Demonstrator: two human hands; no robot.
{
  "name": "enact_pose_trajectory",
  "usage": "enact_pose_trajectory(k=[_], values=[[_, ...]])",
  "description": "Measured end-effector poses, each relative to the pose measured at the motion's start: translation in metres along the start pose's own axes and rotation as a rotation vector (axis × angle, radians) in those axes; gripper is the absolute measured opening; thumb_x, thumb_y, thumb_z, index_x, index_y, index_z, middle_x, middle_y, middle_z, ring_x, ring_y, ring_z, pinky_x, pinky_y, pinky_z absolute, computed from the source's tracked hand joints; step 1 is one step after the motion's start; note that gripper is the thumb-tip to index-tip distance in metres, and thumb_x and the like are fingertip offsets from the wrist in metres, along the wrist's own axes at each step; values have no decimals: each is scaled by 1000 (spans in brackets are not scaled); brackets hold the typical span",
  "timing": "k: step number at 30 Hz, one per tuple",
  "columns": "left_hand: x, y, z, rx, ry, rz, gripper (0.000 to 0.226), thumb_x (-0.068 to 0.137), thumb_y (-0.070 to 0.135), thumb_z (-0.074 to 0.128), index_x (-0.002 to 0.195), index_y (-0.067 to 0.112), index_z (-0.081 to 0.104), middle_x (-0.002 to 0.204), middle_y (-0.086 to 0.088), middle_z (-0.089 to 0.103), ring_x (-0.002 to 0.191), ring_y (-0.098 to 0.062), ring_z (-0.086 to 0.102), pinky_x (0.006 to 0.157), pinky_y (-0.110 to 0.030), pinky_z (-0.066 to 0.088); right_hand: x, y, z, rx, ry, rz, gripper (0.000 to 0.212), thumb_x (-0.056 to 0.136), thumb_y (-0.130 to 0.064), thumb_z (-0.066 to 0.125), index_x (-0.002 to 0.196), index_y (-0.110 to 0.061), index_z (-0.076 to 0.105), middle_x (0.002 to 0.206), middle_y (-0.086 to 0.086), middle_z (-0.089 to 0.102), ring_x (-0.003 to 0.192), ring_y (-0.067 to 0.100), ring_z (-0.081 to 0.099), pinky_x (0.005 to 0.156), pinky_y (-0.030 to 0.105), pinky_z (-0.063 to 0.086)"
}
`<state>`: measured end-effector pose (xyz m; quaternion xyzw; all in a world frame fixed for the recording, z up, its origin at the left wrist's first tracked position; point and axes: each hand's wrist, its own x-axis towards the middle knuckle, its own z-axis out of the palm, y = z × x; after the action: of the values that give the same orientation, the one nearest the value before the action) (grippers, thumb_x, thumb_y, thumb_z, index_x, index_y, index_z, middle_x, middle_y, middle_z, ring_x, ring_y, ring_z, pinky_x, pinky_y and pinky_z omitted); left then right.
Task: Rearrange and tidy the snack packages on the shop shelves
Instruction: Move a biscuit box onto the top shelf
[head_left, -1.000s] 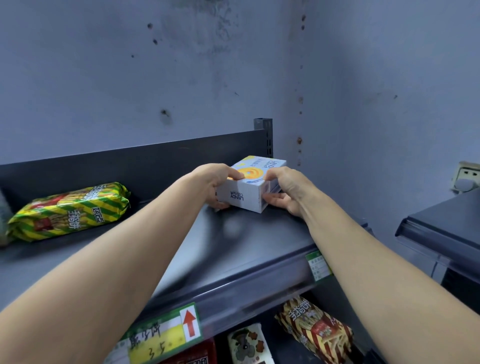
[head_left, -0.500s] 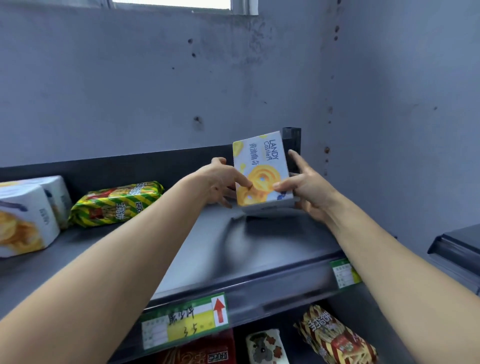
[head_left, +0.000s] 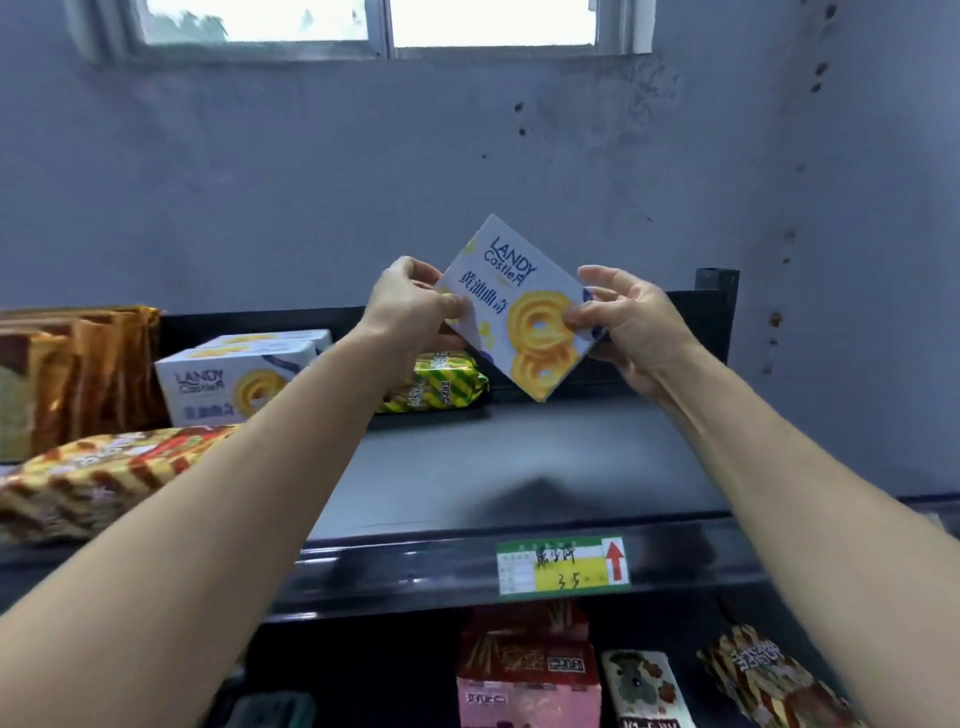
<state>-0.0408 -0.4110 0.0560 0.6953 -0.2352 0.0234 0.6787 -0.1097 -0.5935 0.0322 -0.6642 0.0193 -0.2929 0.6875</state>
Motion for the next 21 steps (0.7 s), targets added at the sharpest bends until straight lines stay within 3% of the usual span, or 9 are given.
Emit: enact_pose_trajectory(k=[3, 5, 7, 9, 12, 15, 21], values=[[-12, 9, -50, 24, 65, 16, 23, 87, -4, 60, 103, 7, 48, 97, -8, 60, 71, -15, 65, 44, -20, 52, -5, -2, 54, 56, 17, -71, 75, 71, -3, 74, 137, -10, 40, 132, 5, 44, 108, 18, 56, 85, 31, 53], [-22, 8, -83, 48, 110, -1, 20, 85, -5, 61, 95, 9, 49, 92, -7, 62, 70, -14, 64, 46, -22, 54, -11, -1, 89, 57, 13, -89, 78, 74, -4, 75, 140, -9, 35, 127, 5, 40, 102, 13, 53, 71, 17, 51], [-31, 4, -115, 96, 166, -21, 20, 84, -5, 62, 87, 10, 49, 87, -6, 63, 69, -16, 65, 54, -26, 58, -18, 1, 120, 70, -21, -84, 79, 74, -5, 76, 141, -8, 33, 121, 6, 44, 91, 9, 55, 58, 12, 50], [-38, -2, -145, 163, 214, -46, 21, 83, -3, 65, 83, 11, 50, 91, -10, 65, 75, -22, 66, 65, -32, 59, -24, 3, 149, 64, -62, -72, 84, 73, -4, 77, 142, -9, 31, 119, 5, 45, 91, 11, 57, 61, 16, 53], [-46, -7, -186, 271, 273, -84, 18, 82, 5, 69, 79, 13, 53, 105, -17, 67, 99, -34, 65, 86, -48, 55, -28, 9, 188, 9, -92, -94, 90, 71, -6, 79, 145, -13, 29, 119, 4, 44, 110, 22, 55, 84, 36, 56], [-49, -11, -217, 298, 308, -111, 19, 78, 3, 72, 80, 12, 55, 105, -17, 67, 100, -36, 65, 87, -52, 53, -31, 11, 224, -57, -141, -141, 90, 71, -3, 79, 145, -13, 29, 121, 3, 43, 111, 18, 48, 97, 39, 49], [-42, -29, -263, 351, 321, -117, 22, 76, 0, 73, 81, 13, 56, 105, -15, 67, 100, -31, 64, 88, -46, 54, -36, 29, 271, -86, -190, -154, 91, 66, -3, 81, 143, -13, 33, 141, 10, 42, 128, 26, 45, 102, 46, 46]])
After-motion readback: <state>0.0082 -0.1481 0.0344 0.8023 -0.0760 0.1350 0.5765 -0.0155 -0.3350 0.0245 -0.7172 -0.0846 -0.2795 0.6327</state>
